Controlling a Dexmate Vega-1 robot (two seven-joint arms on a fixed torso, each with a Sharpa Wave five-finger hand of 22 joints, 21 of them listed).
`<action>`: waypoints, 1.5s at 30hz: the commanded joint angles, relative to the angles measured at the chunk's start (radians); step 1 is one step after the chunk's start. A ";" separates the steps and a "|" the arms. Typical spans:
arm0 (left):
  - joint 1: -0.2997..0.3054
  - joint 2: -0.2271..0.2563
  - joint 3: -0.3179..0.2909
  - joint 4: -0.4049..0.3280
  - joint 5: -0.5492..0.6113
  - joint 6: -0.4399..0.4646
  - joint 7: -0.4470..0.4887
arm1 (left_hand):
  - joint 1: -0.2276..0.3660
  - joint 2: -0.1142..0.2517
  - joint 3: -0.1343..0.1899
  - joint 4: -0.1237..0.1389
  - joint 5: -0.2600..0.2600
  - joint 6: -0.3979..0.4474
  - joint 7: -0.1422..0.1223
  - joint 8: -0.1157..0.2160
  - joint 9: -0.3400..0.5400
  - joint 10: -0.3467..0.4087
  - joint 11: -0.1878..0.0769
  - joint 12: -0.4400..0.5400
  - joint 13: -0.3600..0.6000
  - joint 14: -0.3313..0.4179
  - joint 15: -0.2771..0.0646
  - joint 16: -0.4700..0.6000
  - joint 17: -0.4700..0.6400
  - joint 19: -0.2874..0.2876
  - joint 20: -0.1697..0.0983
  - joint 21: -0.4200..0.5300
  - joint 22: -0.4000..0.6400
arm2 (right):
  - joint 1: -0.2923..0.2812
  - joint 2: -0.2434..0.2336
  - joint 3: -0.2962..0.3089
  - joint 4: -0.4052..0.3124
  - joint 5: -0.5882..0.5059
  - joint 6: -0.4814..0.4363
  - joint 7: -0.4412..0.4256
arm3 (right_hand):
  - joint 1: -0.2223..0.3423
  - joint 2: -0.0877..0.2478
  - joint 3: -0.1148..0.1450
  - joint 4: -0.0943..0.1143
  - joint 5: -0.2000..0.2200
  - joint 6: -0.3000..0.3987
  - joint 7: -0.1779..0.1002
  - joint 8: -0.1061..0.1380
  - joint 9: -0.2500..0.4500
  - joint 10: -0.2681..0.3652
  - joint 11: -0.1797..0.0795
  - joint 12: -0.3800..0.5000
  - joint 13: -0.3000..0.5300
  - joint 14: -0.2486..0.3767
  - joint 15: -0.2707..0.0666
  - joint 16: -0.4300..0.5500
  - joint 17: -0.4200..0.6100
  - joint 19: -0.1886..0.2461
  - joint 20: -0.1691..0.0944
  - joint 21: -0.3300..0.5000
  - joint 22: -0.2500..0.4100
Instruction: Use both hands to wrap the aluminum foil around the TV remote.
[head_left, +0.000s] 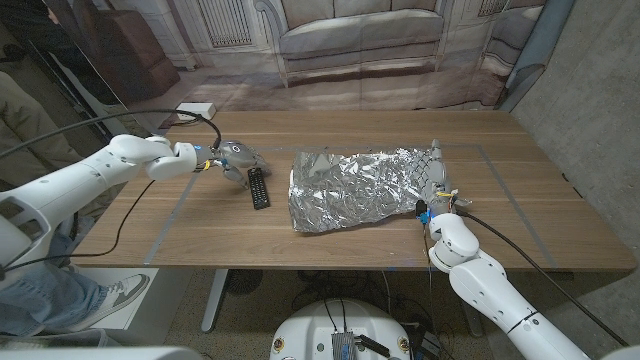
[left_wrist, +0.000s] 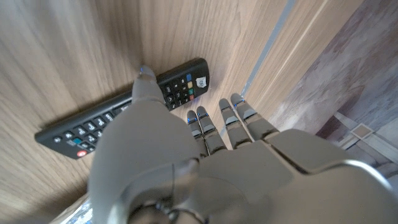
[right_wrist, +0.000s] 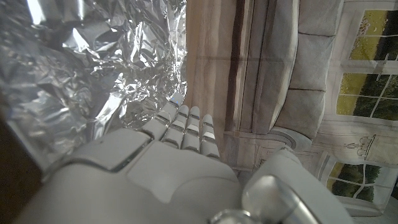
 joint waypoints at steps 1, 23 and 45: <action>-0.097 -0.074 0.107 0.142 0.012 -0.071 0.017 | 0.032 0.015 0.006 0.005 0.001 0.094 -0.004 0.027 0.004 0.091 -0.013 0.018 0.003 0.094 -0.149 0.021 0.005 0.103 -0.068 0.023 0.004 | 0.007 0.006 -0.006 -0.013 -0.010 -0.014 -0.019 | -0.002 0.007 0.003 -0.005 -0.005 0.004 0.001 0.002 0.001 0.008 0.001 -0.005 0.002 0.007 0.001 -0.001 0.002 0.005 -0.010 -0.002 0.006; -0.103 -0.081 0.131 0.120 -0.062 -0.067 -0.063 | 0.196 0.072 0.096 -0.001 -0.027 0.505 -0.014 0.136 0.002 0.497 -0.032 0.058 0.043 0.519 -0.183 0.045 0.015 0.436 -0.097 0.106 0.004 | 0.018 0.003 -0.008 -0.020 -0.006 -0.011 0.003 | -0.004 0.004 -0.001 -0.006 -0.006 0.002 -0.003 0.001 0.001 0.007 0.001 -0.006 0.002 0.007 0.003 -0.003 0.002 0.004 -0.006 -0.008 0.007; -0.032 -0.008 0.035 -0.019 -0.097 0.017 -0.034 | 0.244 0.062 0.153 0.017 -0.049 0.650 0.039 0.211 0.009 0.658 -0.032 0.070 0.088 0.712 -0.182 0.044 0.016 0.570 -0.104 0.139 0.001 | 0.022 -0.003 -0.029 -0.058 -0.020 -0.029 0.003 | -0.005 0.002 -0.003 -0.008 -0.006 0.000 -0.002 0.000 0.002 0.006 0.003 -0.008 0.002 0.007 0.004 -0.005 0.002 0.006 -0.004 -0.015 0.007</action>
